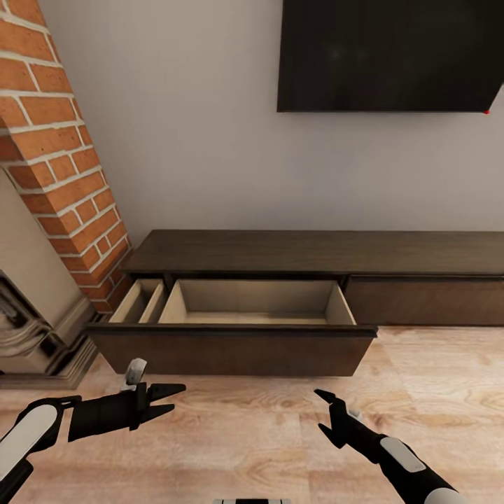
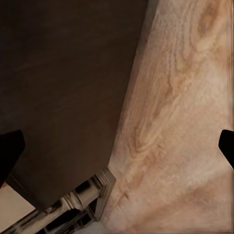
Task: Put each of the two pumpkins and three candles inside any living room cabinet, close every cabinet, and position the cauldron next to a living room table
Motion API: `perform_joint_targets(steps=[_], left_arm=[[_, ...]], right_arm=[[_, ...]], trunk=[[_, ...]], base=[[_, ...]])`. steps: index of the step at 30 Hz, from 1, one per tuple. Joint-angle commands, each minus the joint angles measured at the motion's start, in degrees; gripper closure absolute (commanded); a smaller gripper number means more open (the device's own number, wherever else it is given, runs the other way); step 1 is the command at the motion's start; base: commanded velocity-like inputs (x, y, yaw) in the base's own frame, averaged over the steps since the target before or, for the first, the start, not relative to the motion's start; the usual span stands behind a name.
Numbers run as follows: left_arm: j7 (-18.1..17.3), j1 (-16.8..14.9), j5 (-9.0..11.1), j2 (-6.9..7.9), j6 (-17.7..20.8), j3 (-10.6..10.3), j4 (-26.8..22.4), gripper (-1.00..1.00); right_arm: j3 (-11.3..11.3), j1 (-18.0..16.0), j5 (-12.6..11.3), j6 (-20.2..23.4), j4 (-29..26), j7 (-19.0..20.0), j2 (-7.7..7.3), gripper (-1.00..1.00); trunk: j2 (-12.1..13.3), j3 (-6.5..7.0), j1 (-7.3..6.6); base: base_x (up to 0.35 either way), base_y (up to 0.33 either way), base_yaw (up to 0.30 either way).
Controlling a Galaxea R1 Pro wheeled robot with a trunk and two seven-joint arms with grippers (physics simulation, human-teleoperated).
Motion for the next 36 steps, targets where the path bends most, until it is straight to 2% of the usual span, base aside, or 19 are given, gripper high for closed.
perform_joint_targets(steps=[1, 7, 28, 36], left_arm=[[-0.6, 0.0, -0.6, 0.06, 0.0, -0.1, 0.0, -1.00], [-0.5, 0.0, -0.6, 0.01, 0.0, -0.2, 0.0, -1.00], [-0.3, 0.0, -0.9, 0.00, 0.0, -0.1, 0.0, -1.00], [-0.3, 0.0, -0.9, 0.00, 0.0, -0.1, 0.0, -1.00]], right_arm=[[0.3, 0.0, -0.2, 0.0, 0.3, 0.3, -0.07, -1.00], [0.2, 0.0, -0.7, 0.0, 0.8, 0.3, -0.24, -1.00], [0.1, 0.0, -0.3, -0.6, 1.0, 0.4, -0.04, -1.00], [0.1, 0.0, -0.4, -1.1, 2.4, 0.3, 0.07, -1.00]], trunk=[[0.4, 0.14, -0.24], [2.8, 1.22, -1.55], [11.2, 4.99, -6.17], [14.4, 6.42, -7.92]], base=[[0.000, 0.000, 0.000], [0.000, 0.000, 0.000], [0.000, 0.000, 0.000], [-0.195, 0.000, 0.046]])
